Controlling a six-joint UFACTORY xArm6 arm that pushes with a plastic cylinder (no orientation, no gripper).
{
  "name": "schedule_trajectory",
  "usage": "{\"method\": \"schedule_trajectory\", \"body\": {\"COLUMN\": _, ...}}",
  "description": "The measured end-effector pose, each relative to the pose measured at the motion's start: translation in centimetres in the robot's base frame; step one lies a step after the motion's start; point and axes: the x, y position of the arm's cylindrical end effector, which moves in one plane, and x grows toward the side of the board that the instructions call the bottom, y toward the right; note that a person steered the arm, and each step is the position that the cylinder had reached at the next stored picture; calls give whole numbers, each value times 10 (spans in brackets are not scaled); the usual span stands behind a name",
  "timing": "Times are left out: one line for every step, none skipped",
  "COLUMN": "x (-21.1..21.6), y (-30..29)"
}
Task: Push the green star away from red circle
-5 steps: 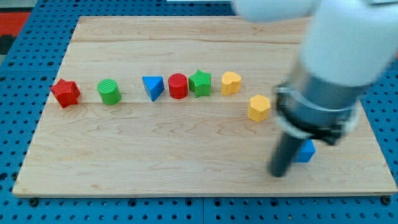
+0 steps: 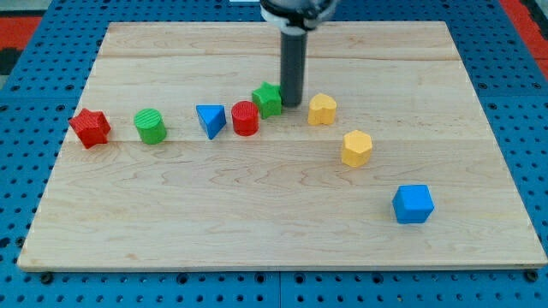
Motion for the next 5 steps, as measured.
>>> {"method": "schedule_trajectory", "body": {"x": 35, "y": -6}}
{"method": "schedule_trajectory", "body": {"x": 58, "y": -20}}
{"method": "schedule_trajectory", "body": {"x": 75, "y": -34}}
{"method": "schedule_trajectory", "body": {"x": 44, "y": -68}}
{"method": "schedule_trajectory", "body": {"x": 32, "y": -49}}
